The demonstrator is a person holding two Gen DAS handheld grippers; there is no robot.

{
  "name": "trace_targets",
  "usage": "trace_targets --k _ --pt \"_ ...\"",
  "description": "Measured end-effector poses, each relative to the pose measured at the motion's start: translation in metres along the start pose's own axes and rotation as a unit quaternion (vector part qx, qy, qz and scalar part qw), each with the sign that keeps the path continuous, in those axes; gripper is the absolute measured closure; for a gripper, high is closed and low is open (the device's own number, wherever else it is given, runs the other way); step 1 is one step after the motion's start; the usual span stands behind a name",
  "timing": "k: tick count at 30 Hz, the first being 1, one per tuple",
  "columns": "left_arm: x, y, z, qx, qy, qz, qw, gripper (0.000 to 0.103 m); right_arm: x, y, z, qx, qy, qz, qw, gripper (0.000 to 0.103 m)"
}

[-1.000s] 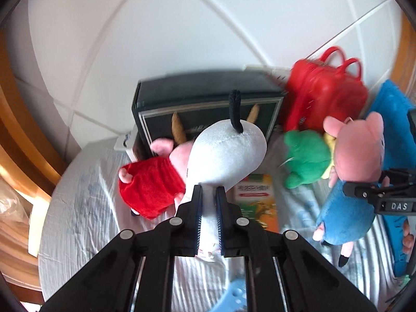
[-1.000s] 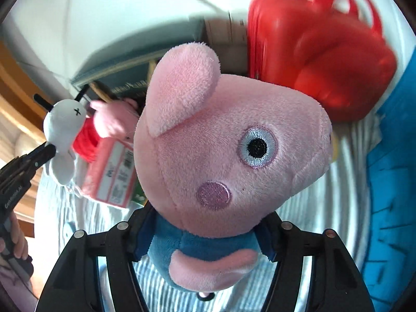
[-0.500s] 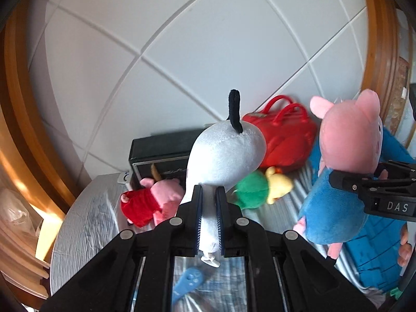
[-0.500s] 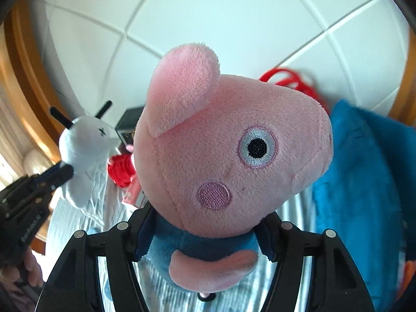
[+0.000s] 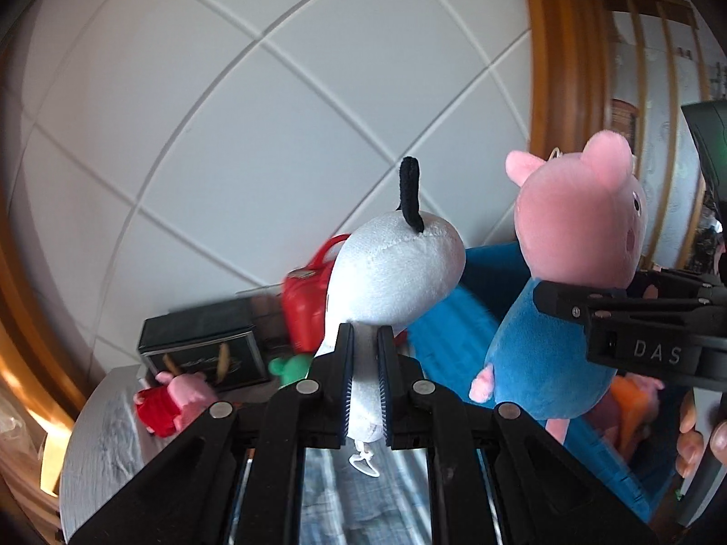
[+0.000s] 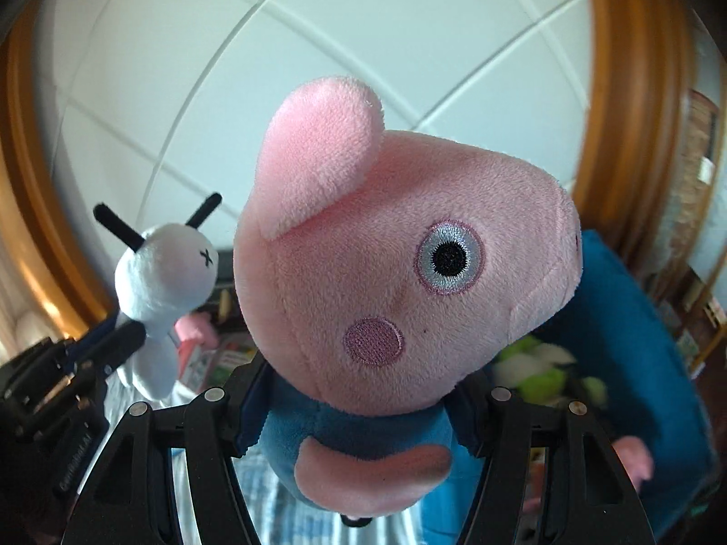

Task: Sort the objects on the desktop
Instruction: 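Carry the rabbit and pig plushes over the blue crate and lower them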

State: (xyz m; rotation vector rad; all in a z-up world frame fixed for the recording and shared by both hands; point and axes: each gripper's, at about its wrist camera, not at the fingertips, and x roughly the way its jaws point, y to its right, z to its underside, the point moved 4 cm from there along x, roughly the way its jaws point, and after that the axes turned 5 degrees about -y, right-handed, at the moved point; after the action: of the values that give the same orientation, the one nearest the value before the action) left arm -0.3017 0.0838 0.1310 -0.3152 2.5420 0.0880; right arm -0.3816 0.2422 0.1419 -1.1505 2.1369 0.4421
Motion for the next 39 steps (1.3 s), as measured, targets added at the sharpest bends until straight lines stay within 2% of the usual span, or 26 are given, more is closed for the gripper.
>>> trace_targets --k 4,7,12,16,18,19,22,26,32,39 --pt "0.002 0.064 -0.012 0.009 0.002 0.028 0.9996 0.093 -0.014 0.056 -0.005 0.006 0.001 0.039 0.999 0.038" --pt "0.014 0.113 -0.018 0.014 -0.012 0.050 0.9986 0.093 -0.014 0.099 -0.005 0.011 -0.009 0.062 0.998 0.038" --pt "0.049 0.191 -0.015 0.023 -0.068 0.071 0.9949 0.093 0.011 0.167 0.004 0.014 -0.056 0.085 0.995 0.038" --pt "0.084 0.240 -0.006 0.037 -0.110 0.060 0.9914 0.093 0.034 0.226 0.022 0.003 -0.095 0.097 0.991 0.038" --pt "0.104 0.262 0.003 0.036 -0.144 0.055 0.9873 0.093 0.057 0.240 0.031 -0.004 -0.129 0.092 0.987 0.038" --pt "0.112 0.268 0.006 0.035 -0.159 0.052 0.9853 0.093 0.054 0.258 0.026 -0.008 -0.142 0.089 0.986 0.038" --pt "0.139 0.284 0.016 0.037 -0.204 0.041 0.9775 0.093 0.083 0.291 0.037 -0.027 -0.192 0.081 0.978 0.038" --pt "0.164 0.297 0.024 0.040 -0.241 0.024 0.9695 0.093 0.111 0.303 0.061 -0.054 -0.239 0.085 0.966 0.038" --pt "0.197 0.312 0.035 0.031 -0.291 0.011 0.9563 0.093 0.129 0.321 0.071 -0.056 -0.258 0.062 0.963 0.038" --pt "0.211 0.321 0.043 0.038 -0.306 -0.020 0.9509 0.093 0.142 0.320 0.074 -0.066 -0.263 0.047 0.961 0.037"
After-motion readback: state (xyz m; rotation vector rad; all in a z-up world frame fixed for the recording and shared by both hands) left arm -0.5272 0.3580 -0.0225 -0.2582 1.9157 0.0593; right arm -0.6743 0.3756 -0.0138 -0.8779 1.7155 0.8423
